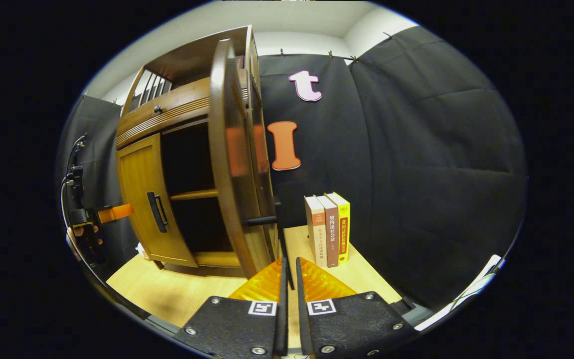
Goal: Open the right door of the double-door shoe cabinet with the right hand, and open the left door with the left hand.
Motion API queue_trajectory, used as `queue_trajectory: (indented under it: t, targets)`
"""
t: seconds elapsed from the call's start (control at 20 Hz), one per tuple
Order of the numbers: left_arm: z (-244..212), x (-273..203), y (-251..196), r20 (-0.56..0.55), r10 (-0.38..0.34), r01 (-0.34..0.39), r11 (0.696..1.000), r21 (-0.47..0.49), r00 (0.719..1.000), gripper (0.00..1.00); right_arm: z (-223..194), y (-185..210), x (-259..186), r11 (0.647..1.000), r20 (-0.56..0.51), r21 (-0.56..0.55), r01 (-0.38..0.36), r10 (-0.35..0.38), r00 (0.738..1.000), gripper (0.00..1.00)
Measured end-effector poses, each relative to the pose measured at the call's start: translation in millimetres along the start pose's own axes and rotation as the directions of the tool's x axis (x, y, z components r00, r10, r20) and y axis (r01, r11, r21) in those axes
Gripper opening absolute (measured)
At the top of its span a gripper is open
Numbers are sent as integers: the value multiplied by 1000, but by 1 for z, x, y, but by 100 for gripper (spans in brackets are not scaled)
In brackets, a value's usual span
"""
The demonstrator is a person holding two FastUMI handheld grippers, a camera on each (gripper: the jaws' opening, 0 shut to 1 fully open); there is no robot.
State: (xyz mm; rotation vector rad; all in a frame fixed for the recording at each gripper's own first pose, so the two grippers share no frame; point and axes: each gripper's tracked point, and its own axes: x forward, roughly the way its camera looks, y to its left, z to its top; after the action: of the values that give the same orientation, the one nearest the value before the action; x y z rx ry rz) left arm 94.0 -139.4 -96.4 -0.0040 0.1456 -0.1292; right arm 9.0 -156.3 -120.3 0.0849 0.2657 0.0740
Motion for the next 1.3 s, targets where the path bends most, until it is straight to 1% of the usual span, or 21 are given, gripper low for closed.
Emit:
queue_trajectory:
  t: [0.05, 0.1, 0.15, 0.25, 0.3, 0.35, 0.4, 0.45, 0.5, 0.6, 0.7, 0.75, 0.8, 0.85, 0.9, 0.95, 1.05, 1.1, 1.15, 1.2, 1.3]
  targets:
    - [-2, 8, -4, 2, 0, 0, 1000, 2, 1000, 94, -1, -4, -3, 1000, -1, -9, 6, -6, 1000, 14]
    - [-3, 15, -5, 3, 3, -3, 1000, 6, 1000, 94, -2, -5, -6, 1000, -1, -13, 7, -7, 1000, 16]
    - [-6, 21, -7, 3, 9, -9, 1000, 12, 1000, 94, -1, -5, -7, 1000, -1, -14, 9, -9, 1000, 25]
    - [-11, 35, -7, -5, 20, -20, 999, 27, 1000, 94, 0, -11, -9, 1000, 1, -15, 19, -19, 1000, 19]
    - [-14, 43, -8, -8, 26, -26, 999, 34, 1000, 94, 2, -11, -11, 1000, 7, -9, 22, -22, 1000, 26]
    - [-16, 51, -8, -8, 29, -29, 999, 41, 1000, 94, 4, -12, -12, 1000, 13, 1, 24, -24, 1000, 30]
    - [-19, 57, -8, -12, 33, -33, 998, 46, 999, 94, 5, -15, -12, 1000, 17, 9, 26, -27, 999, 31]
    - [-22, 64, -10, -16, 36, -35, 999, 42, 999, 94, 6, -16, -13, 999, 20, 12, 30, -30, 999, 41]
    - [-25, 69, -10, -22, 37, -36, 998, 42, 999, 94, 6, -19, -13, 999, 23, 12, 37, -37, 999, 39]
    - [-30, 81, -6, -30, 43, -41, 998, 41, 999, 94, 9, -26, -14, 999, 30, 10, 53, -53, 998, 56]
    - [-37, 92, -2, -49, 53, -51, 998, 34, 997, 94, 9, -31, -16, 998, 34, 20, 65, -65, 997, 53]
    - [-41, 96, 0, -58, 60, -58, 998, 33, 997, 94, 10, -32, -15, 997, 37, 26, 69, -70, 997, 65]
    - [-43, 100, 2, -65, 67, -65, 997, 32, 996, 97, 11, -34, -15, 997, 39, 32, 74, -76, 996, 68]
    - [-46, 104, 4, -68, 70, -68, 997, 28, 995, 94, 11, -36, -15, 996, 42, 35, 79, -81, 996, 81]
    - [-47, 107, 5, -70, 68, -66, 998, 22, 995, 97, 12, -39, -15, 996, 43, 38, 85, -86, 995, 83]
    - [-48, 108, 5, -69, 65, -64, 998, 14, 995, 94, 13, -40, -16, 995, 44, 40, 89, -91, 995, 86]
    - [-51, 110, 6, -72, 61, -61, 998, 4, 996, 94, 13, -42, -17, 994, 45, 39, 98, -100, 994, 90]
    - [-53, 111, 7, -76, 61, -62, 998, 1, 995, 94, 15, -43, -17, 994, 47, 40, 101, -103, 994, 84]
    - [-55, 113, 7, -85, 62, -62, 998, -1, 994, 94, 16, -44, -17, 994, 49, 41, 103, -105, 993, 92]
    - [-59, 115, 7, -95, 65, -65, 998, 0, 993, 94, 17, -44, -18, 993, 51, 42, 106, -108, 993, 85]
    - [-59, 116, 4, -94, 53, -54, 999, -3, 994, 96, 19, -45, -18, 993, 56, 46, 112, -115, 992, 85]
